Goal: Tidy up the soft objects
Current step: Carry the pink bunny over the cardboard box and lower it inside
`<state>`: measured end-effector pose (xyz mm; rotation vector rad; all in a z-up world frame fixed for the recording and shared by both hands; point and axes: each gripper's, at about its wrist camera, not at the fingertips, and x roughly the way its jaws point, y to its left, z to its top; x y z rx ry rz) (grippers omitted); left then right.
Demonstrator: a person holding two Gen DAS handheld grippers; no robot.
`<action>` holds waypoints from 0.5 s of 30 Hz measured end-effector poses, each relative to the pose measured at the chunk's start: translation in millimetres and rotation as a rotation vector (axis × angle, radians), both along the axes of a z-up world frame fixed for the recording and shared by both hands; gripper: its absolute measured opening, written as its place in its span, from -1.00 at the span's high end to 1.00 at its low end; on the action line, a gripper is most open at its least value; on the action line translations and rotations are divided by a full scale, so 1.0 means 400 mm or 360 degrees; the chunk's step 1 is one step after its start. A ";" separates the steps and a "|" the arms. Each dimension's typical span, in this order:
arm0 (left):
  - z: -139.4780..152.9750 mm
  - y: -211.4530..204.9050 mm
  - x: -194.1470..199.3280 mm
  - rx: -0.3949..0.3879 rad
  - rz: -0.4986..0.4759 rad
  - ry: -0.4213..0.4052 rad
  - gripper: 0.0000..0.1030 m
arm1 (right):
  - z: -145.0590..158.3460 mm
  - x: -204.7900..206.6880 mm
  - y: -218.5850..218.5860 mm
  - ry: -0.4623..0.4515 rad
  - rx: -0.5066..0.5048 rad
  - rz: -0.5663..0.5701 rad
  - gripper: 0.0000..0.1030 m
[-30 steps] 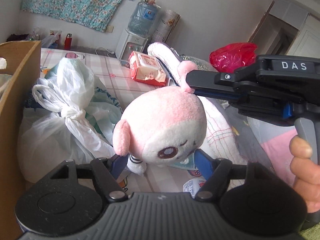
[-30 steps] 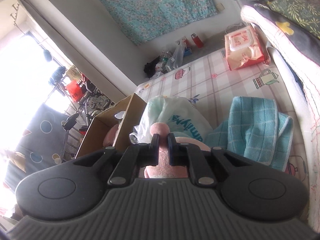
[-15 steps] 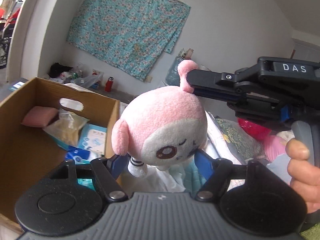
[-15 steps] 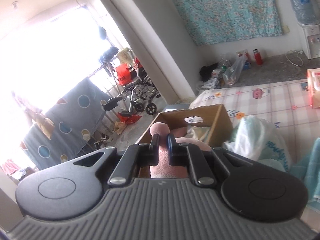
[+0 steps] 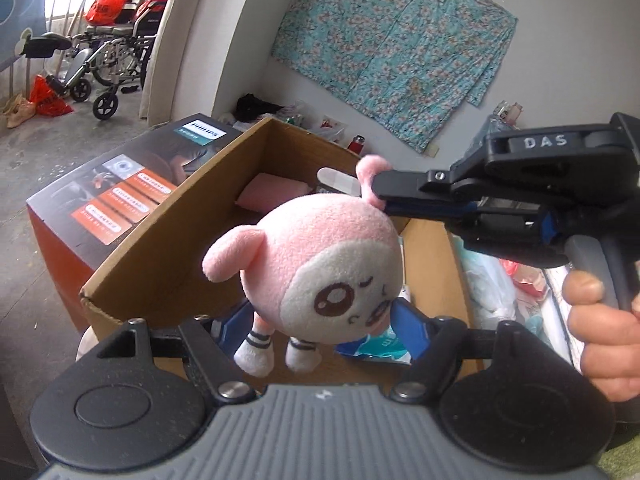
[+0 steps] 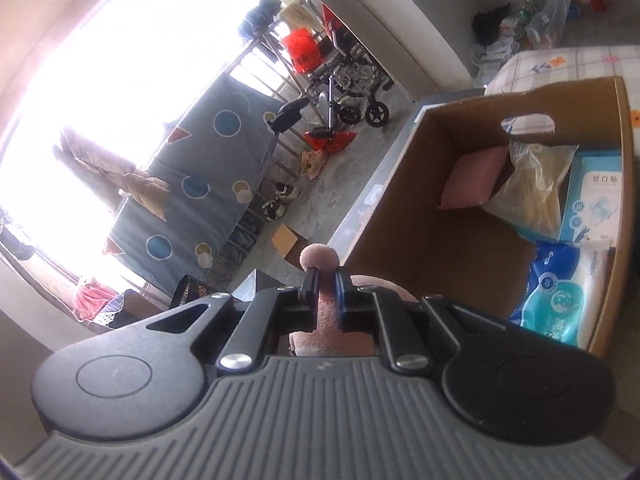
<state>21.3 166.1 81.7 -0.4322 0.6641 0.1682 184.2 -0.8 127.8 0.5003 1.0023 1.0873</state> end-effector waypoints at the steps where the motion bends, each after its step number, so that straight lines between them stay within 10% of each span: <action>1: -0.006 0.016 -0.002 -0.0011 0.0010 0.0008 -0.48 | -0.026 0.015 0.016 0.0062 -0.0038 -0.0001 0.86; 6: -0.024 0.047 -0.014 -0.0042 0.0008 0.0020 -0.49 | -0.186 0.102 0.092 0.0306 -0.0354 -0.0053 0.87; 15: -0.041 0.048 0.006 -0.0032 -0.0018 0.0002 -0.50 | -0.250 0.195 0.098 0.0257 -0.0582 -0.0231 0.91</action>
